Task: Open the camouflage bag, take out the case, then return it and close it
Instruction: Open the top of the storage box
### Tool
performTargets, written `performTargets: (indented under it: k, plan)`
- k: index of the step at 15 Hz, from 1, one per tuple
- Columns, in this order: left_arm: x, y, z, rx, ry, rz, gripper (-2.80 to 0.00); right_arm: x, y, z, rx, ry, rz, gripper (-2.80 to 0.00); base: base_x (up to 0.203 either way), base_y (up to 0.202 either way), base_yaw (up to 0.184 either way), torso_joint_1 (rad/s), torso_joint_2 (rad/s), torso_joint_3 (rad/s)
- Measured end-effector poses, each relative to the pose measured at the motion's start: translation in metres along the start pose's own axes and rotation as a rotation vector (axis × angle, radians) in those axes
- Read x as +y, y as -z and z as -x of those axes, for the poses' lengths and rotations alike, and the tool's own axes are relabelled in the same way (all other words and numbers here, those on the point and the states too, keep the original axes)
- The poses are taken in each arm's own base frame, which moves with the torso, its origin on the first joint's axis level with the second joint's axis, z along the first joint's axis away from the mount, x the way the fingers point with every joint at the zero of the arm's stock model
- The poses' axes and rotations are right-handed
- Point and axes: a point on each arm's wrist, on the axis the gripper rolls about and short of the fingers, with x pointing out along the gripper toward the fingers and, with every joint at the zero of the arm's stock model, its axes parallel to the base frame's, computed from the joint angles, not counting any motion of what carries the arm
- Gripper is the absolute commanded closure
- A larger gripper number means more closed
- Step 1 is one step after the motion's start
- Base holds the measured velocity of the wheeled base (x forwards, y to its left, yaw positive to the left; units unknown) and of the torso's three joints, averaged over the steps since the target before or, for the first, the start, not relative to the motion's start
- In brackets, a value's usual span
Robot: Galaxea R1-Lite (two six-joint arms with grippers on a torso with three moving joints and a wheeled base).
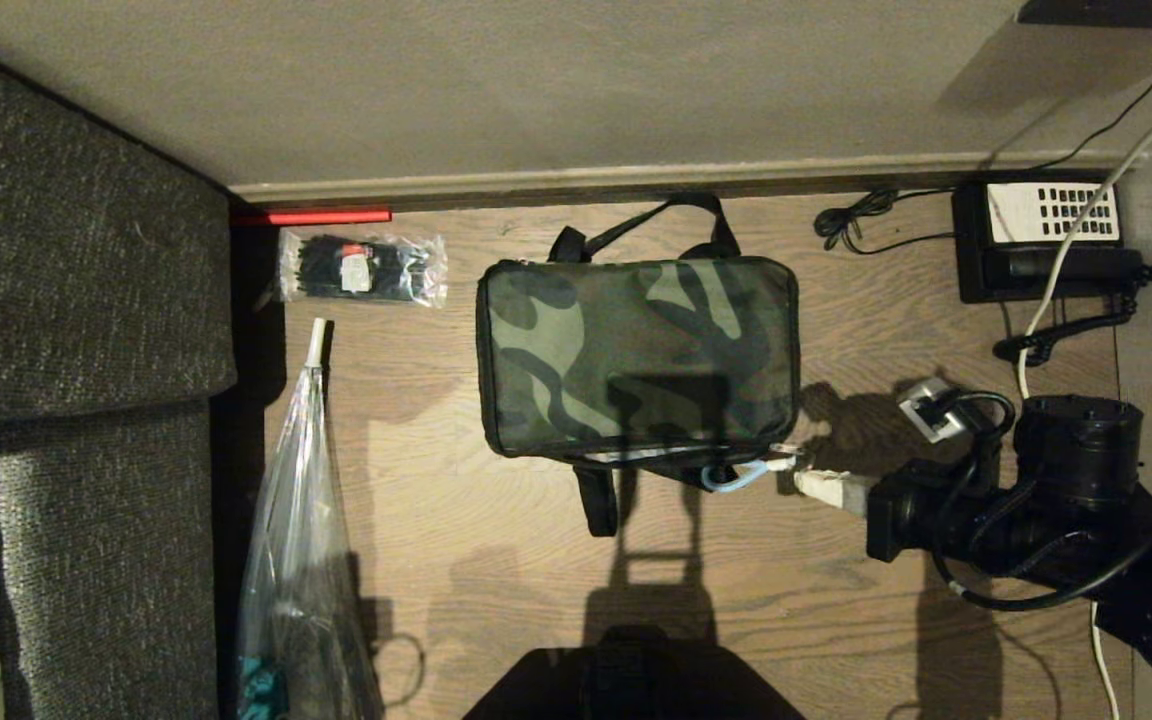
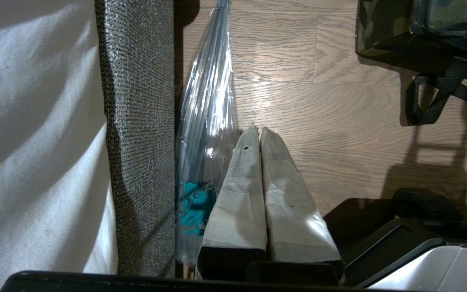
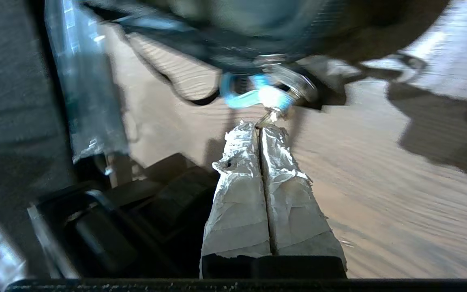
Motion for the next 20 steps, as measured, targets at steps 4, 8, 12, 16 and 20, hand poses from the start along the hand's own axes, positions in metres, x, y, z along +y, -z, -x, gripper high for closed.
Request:
performTargets:
  k: [4,8,12,16,20]
  plan:
    - [0.0,0.0,0.0,0.0,0.0,0.0,0.0,-0.013,-0.003,0.006,-0.015,0.051,0.044,0.0,0.0,0.0,0.0,0.0,0.0,0.0]
    - [0.0,0.0,0.0,0.0,0.0,0.0,0.0,-0.015,-0.003,0.007,-0.018,0.059,0.044,0.0,0.0,0.0,0.0,0.0,0.0,0.0]
    - [0.0,0.0,0.0,0.0,0.001,0.0,0.0,-0.024,-0.002,0.012,-0.004,0.085,0.086,0.0,0.0,0.0,0.0,0.0,0.0,0.0]
    - [0.0,0.0,0.0,0.0,0.001,0.0,0.0,-0.033,0.001,0.014,0.009,0.086,0.101,-2.8,0.0,0.0,0.0,0.0,0.0,0.0]
    - [0.0,0.0,0.0,-0.001,0.001,0.0,0.0,-0.034,0.002,0.013,0.009,0.085,0.103,-2.8,0.0,0.0,0.0,0.0,0.0,0.0]
